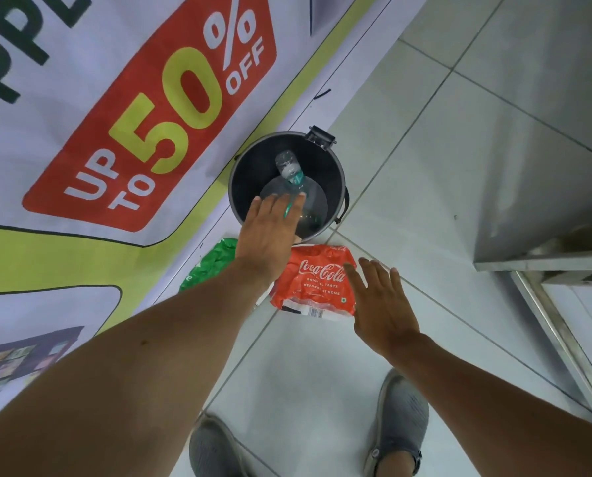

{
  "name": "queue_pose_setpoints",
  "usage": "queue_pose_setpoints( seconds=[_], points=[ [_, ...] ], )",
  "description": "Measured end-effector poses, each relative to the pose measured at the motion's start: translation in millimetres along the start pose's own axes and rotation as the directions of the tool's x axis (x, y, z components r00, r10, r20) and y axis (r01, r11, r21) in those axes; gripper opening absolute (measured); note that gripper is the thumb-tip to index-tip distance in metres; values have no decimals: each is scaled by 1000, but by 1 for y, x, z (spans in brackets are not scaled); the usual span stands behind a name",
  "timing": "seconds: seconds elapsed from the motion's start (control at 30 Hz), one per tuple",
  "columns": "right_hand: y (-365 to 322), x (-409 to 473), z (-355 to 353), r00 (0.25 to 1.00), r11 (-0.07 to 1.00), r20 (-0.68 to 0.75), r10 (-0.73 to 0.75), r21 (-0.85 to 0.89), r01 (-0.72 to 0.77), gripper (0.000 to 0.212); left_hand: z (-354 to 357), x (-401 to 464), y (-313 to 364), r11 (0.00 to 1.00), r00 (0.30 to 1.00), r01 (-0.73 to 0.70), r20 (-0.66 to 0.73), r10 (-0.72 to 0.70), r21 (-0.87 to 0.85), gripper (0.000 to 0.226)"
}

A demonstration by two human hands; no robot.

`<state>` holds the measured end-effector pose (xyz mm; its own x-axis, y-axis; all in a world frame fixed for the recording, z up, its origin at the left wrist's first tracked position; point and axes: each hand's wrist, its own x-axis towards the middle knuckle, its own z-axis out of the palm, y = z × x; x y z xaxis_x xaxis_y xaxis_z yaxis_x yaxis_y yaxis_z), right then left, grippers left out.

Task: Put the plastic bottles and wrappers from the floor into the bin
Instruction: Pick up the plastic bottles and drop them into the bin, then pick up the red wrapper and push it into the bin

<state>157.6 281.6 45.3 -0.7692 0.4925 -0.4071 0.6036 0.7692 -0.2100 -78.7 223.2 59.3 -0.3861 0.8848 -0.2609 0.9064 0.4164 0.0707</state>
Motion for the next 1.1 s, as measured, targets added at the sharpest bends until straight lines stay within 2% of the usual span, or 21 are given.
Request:
queue_pose_setpoints(
  seconds=[0.17, 0.23, 0.33, 0.43, 0.6, 0.83, 1.03, 1.1],
  points=[
    [-6, -5, 3, 999, 999, 38, -22, -22, 23, 85, 24, -66, -7, 994, 998, -62, -14, 61, -94, 69],
    [-8, -4, 13, 998, 999, 51, -34, -15, 35, 81, 47, -89, -6, 986, 994, -90, 43, 97, -140, 67],
    [-7, 1, 45, 996, 998, 71, -47, -28, 49, 81, 94, -105, 0, 975, 974, -94, 184, 132, -201, 80],
    [-1, 8, 83, 994, 998, 102, -48, -35, 52, 84, 130, -98, 8, 974, 957, -68, 263, 125, -216, 83],
    [13, 23, 145, 992, 1000, 124, -14, -20, 16, 86, 184, -50, 9, 980, 970, -70, 218, 111, -188, 70],
    [26, 37, 192, 989, 998, 135, -57, -29, 61, 92, 229, -10, 5, 984, 950, -173, 254, 180, -50, 75],
    [41, 35, 202, 991, 992, 49, -127, 23, 126, 58, 238, -9, 18, 987, 948, -160, 279, 155, -4, 79],
    [45, 30, 202, 990, 990, 33, -140, 18, 139, 53, 237, -12, 26, 990, 948, -135, 285, 140, -38, 80]
  ],
)
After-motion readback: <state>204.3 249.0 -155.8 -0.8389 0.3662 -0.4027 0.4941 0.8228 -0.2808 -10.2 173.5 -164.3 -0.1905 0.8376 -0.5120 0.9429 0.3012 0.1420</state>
